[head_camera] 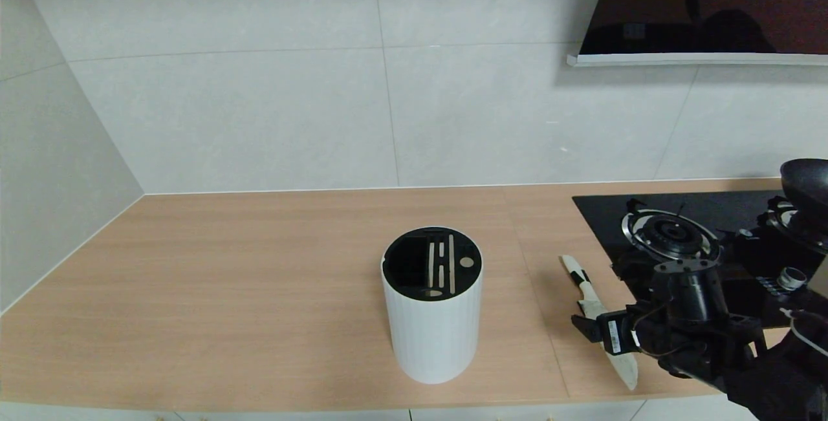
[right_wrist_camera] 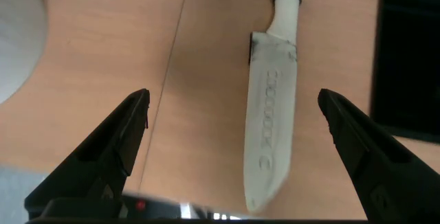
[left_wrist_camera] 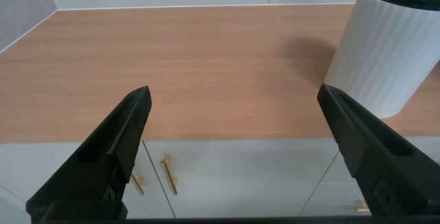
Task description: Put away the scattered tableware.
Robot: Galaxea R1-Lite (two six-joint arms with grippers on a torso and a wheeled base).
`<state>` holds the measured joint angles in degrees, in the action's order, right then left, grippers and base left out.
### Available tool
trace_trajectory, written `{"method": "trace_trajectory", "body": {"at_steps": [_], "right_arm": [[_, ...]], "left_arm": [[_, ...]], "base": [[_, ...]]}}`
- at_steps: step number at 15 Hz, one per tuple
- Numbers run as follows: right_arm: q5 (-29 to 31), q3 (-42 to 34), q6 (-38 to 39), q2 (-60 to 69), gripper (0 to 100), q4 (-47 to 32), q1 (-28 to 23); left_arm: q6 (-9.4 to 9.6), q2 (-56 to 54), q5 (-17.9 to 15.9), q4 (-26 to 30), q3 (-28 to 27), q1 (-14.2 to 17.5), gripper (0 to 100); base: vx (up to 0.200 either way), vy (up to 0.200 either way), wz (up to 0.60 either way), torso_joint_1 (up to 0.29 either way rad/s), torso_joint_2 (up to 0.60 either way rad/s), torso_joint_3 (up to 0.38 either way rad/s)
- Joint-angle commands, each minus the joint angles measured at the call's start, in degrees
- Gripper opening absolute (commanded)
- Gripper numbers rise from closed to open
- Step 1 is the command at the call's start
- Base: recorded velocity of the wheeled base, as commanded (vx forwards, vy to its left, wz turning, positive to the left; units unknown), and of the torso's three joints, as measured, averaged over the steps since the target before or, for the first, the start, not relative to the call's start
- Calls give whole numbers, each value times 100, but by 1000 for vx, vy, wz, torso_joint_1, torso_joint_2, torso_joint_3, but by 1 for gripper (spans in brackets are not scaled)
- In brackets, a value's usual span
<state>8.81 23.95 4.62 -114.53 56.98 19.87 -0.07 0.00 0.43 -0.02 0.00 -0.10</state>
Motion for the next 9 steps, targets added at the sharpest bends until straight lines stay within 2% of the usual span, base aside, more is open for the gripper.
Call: {"method": "trace_trajectory", "body": {"at_steps": [1,9], "right_arm": [[156,13,83,-562,100,270,-1],[332,145,100,-1634,100,1817,-212]], "left_arm": [[-1,9,1,-6,0,1,100],[-1,9,1,2,0,1,100]], "base": [[0,0,0,0,0,0],[0,0,0,0,0,0]]}}
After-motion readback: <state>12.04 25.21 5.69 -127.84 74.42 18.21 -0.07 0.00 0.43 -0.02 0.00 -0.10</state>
